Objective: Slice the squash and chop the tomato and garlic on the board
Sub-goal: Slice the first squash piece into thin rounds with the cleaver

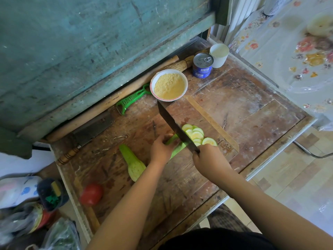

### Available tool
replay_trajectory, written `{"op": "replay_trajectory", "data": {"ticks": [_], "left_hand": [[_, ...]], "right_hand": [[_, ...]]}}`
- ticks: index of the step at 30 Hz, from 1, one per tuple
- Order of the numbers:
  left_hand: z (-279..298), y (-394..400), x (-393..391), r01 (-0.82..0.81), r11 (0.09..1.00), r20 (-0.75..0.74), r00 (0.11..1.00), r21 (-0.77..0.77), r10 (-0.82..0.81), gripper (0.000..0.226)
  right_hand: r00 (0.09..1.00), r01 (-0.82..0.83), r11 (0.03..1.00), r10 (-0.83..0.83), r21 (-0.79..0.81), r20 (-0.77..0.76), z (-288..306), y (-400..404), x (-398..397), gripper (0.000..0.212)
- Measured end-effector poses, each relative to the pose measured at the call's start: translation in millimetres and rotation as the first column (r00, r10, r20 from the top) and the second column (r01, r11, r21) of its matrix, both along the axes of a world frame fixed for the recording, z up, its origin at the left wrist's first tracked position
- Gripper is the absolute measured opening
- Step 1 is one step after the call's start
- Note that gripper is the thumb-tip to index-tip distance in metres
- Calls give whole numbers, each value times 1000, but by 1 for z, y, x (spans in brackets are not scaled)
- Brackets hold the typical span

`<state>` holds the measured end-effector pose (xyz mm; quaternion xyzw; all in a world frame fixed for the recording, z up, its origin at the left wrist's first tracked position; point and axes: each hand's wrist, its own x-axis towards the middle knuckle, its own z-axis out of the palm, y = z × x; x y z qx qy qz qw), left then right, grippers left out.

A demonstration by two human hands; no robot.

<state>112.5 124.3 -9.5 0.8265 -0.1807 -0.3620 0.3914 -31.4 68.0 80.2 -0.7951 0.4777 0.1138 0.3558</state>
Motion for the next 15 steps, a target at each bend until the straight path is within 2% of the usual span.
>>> {"op": "replay_trajectory", "data": {"ticks": [7,15], "left_hand": [[1,0,1,1,1000,-22,1000,2,-1,24],[-1,-2,2,-3,1000,14,1000,14,3,36]], "right_hand": [[999,-1,1000,2,13,-39,-1,-1,4,37],[996,-3,999,7,47,-88,-5,-5,14,37]]}}
